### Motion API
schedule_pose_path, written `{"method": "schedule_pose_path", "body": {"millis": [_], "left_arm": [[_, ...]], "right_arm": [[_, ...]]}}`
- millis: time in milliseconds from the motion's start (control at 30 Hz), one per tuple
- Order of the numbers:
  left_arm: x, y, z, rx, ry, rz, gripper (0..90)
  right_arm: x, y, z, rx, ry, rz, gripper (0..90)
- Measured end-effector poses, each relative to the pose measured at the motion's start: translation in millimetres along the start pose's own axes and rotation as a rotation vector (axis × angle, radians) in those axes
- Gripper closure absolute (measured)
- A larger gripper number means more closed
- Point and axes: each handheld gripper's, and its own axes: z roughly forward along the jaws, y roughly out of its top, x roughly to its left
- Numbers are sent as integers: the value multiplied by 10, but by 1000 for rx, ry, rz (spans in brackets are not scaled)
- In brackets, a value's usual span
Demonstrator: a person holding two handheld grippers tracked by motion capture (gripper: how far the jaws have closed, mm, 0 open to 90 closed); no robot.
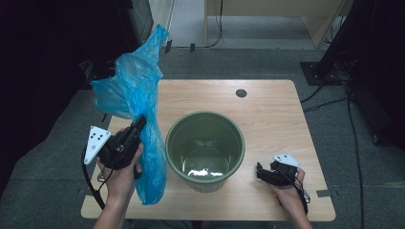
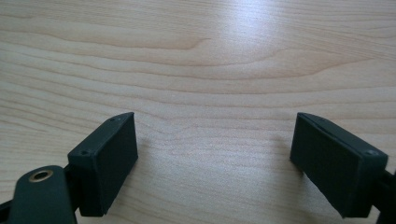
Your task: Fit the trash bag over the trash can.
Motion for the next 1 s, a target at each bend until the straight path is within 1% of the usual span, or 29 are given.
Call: {"method": "schedule_pose_path", "body": {"millis": [100,167,200,233,267,367,400,433,467,500,533,567,667,700,733,767,800,833,900,933,1000], "left_arm": [[-98,72,-1,-71,6,18,893],[-163,80,2,-130,17,34,893],[-163,80,2,-130,17,34,893],[-212,69,7,-183,19,51,893],[-237,63,13,-206,24,60,893],[-301,47,16,-279,18,82,893],[-301,47,16,-279,18,82,893],[-344,50,10,-317,10,96,892],[-364,54,8,-334,6,102,893],[-364,54,8,-334,6,102,892],[-396,72,-1,-364,6,104,893],[-412,84,-2,-380,3,102,892],[-444,117,1,-404,-2,104,893],[-495,156,16,-424,-6,112,894],[-524,175,25,-433,-6,116,894],[-524,175,25,-433,-6,116,894],[-583,211,44,-448,-11,122,894],[-583,211,44,-448,-11,122,894],[-633,233,69,-469,-16,116,895],[-676,240,109,-480,-18,109,894],[-694,240,131,-484,-21,103,894]], "right_arm": [[0,1,0,1,0,-1,144],[0,1,1,1,0,0,144],[0,1,1,1,0,0,144],[0,2,0,1,-1,-1,144],[1,1,1,1,-1,0,144],[1,1,1,-1,0,0,144],[1,1,1,-1,0,0,144],[1,1,1,0,-1,0,144],[1,1,1,0,-1,0,144],[3,1,2,-1,-1,1,144],[5,1,1,-1,-3,2,144],[11,1,1,-2,-7,6,146],[26,-1,-1,-4,-14,3,148],[57,-3,-3,-5,-15,6,148],[73,-4,-3,-6,-14,1,148],[93,-6,-5,-4,-8,-3,148],[115,-6,-5,-4,-1,-6,148],[115,-6,-5,-4,-1,-6,148],[182,-2,0,-4,7,-15,149],[204,2,4,-4,12,-16,149],[230,7,5,-4,18,-16,149]]}}
